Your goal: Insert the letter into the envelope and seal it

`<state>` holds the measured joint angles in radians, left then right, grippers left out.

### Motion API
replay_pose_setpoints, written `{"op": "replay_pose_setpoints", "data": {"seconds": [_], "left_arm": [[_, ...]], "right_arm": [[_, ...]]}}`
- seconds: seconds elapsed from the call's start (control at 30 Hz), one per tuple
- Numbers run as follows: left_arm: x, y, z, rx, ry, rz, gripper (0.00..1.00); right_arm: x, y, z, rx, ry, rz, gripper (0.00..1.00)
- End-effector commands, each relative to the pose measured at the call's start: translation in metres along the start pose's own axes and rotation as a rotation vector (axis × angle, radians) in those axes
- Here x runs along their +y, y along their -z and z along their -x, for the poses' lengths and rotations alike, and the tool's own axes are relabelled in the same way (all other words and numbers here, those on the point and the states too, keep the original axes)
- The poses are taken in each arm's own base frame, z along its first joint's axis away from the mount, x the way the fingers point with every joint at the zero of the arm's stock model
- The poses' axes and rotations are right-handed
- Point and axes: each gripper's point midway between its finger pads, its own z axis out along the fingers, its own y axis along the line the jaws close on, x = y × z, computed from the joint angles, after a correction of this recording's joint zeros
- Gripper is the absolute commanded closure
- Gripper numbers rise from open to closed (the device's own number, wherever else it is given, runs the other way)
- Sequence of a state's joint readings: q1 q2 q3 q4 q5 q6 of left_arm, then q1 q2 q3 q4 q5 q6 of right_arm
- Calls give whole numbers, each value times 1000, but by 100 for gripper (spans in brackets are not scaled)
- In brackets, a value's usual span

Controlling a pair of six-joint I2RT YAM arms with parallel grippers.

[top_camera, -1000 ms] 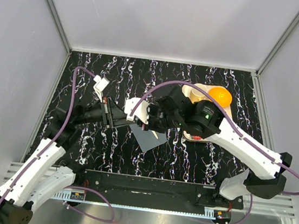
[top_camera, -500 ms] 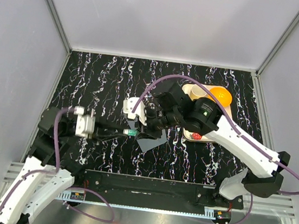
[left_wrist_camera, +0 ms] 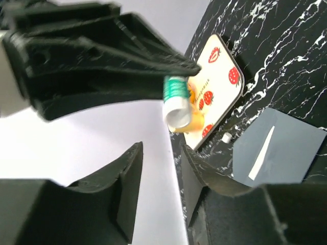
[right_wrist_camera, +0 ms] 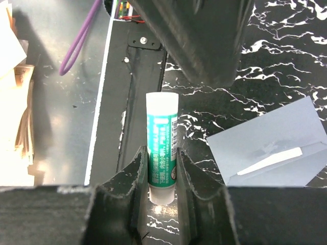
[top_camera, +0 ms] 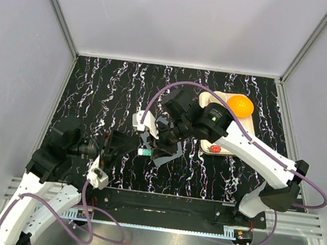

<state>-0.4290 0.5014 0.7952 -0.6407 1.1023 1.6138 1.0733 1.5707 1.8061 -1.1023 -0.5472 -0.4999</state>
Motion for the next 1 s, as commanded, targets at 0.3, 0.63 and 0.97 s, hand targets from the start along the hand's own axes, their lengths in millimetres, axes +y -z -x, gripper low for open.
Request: {"op": "replay_pose_setpoints", "data": {"seconds": [0.3, 0.63, 0.97], "left_arm": [[41, 14, -14, 206, 1405, 308, 44], [59, -21, -9, -137, 2041, 331, 36], [57, -29, -21, -171, 2207, 345, 45]], "right_arm": [[-67, 68, 18, -43, 155, -517, 100], [-65, 69, 29, -48, 293, -545, 100], [-54, 59, 30, -19, 370, -538, 100]]}}
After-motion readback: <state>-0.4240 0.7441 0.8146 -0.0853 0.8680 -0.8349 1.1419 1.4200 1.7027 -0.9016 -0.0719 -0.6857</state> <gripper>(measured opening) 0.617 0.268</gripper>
